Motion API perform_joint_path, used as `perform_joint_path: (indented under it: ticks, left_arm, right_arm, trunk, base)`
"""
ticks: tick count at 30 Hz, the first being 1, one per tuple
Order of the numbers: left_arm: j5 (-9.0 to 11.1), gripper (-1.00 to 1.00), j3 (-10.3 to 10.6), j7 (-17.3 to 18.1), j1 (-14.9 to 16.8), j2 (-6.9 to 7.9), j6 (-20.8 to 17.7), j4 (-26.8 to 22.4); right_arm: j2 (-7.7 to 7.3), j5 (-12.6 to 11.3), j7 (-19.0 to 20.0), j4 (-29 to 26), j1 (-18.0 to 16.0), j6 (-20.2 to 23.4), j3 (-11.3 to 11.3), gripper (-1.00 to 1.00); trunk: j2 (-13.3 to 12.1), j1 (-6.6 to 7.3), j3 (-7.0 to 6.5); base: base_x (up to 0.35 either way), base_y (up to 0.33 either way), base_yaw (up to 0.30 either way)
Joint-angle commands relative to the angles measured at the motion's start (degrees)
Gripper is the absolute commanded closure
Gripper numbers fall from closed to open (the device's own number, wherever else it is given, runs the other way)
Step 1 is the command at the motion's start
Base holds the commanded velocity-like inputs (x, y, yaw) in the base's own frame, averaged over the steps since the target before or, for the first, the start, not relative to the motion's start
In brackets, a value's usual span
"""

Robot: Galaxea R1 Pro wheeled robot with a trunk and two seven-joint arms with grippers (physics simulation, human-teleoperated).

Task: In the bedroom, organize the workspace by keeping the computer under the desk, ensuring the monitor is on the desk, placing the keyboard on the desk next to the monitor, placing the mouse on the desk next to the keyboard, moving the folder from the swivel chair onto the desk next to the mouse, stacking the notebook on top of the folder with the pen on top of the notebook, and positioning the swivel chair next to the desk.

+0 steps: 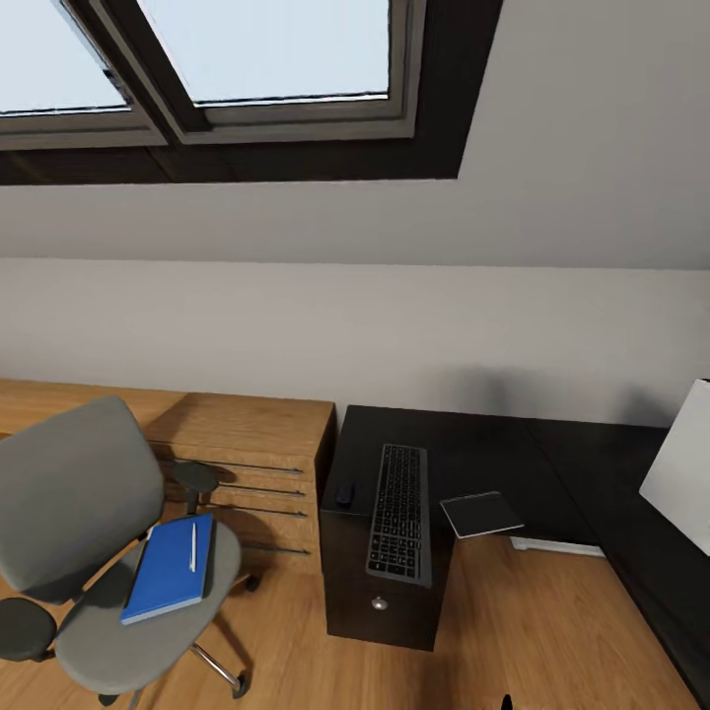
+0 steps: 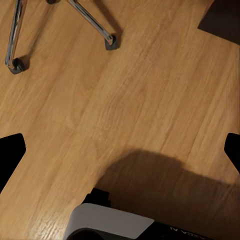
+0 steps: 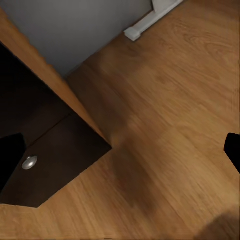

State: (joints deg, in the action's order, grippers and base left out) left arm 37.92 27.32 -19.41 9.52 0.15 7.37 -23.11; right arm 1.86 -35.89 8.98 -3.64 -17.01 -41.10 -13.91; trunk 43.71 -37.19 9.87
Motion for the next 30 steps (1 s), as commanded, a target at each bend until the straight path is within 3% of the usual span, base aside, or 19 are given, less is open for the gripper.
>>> perform_joint_path:
  ticks: [1,12,20,30]
  left_arm:
    - [0.5,-1.00,0.5,-0.3,0.1,0.04,0.3,0.0]
    - [0.5,-1.00,0.5,-0.1,0.1,0.03,0.4,0.0]
    - [0.5,-1.00,0.5,-0.1,0.1,0.03,0.4,0.0]
    - [0.5,-1.00,0.6,-0.1,0.1,0.03,0.3,0.1]
  right_arm:
    - [0.03,0.4,0.6,0.0,0.0,-0.1,-0.5,-1.00]
    - [0.00,7.3,0.6,0.2,0.0,-0.1,-0.7,-1.00]
    - [-0.01,10.6,0.6,1.1,0.0,-0.2,-0.6,-1.00]
    - [0.18,13.0,0.6,1.3,0.0,-0.4,-0.6,-1.00]
  trunk:
    - [0.1,-0.01,0.09]
    - [0.1,-0.01,0.09]
    - [0.1,-0.01,0.09]
    - [0.1,-0.01,0.09]
  base:
    - [0.000,0.000,-0.014]
    - [0.000,0.000,-0.009]
    - [-0.037,0.000,-0.185]
    - [-0.276,0.000,-0.141]
